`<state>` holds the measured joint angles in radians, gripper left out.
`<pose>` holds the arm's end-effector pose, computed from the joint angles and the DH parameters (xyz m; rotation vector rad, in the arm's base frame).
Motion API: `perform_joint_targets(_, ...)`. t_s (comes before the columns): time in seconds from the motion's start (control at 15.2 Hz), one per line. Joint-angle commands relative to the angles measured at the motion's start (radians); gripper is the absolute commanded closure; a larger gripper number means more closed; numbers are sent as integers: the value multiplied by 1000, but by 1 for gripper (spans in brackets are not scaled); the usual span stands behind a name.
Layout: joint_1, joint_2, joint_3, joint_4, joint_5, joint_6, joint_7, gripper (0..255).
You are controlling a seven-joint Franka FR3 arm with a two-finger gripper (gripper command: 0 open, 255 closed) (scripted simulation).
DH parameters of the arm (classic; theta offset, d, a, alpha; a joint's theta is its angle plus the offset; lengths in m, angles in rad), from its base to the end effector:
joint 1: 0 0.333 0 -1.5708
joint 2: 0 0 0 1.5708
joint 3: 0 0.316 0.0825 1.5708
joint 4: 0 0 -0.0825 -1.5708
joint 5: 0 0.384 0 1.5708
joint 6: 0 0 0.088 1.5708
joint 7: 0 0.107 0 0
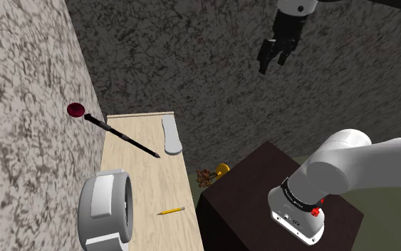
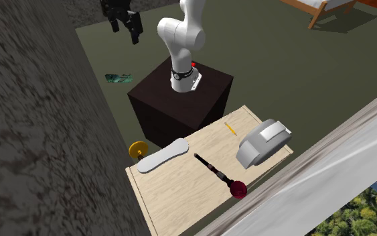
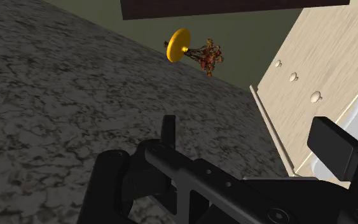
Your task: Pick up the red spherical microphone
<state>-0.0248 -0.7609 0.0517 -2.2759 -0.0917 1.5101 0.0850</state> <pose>0.3083 0.0037 0.6155 3.0120 -0.1172 0.0011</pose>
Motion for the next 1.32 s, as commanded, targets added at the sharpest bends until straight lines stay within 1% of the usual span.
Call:
perform_joint_targets(0.0, 0, 0, 0, 0, 0, 0, 0, 0)
perform_joint_targets(0.59, 117, 95, 9, -137, 91, 352, -113, 0)
perform_joint_targets(0.92, 187, 180, 19, -177, 145, 543, -188, 0)
perform_joint_targets(1.25, 262, 281, 31, -191, 206, 724, -275, 0)
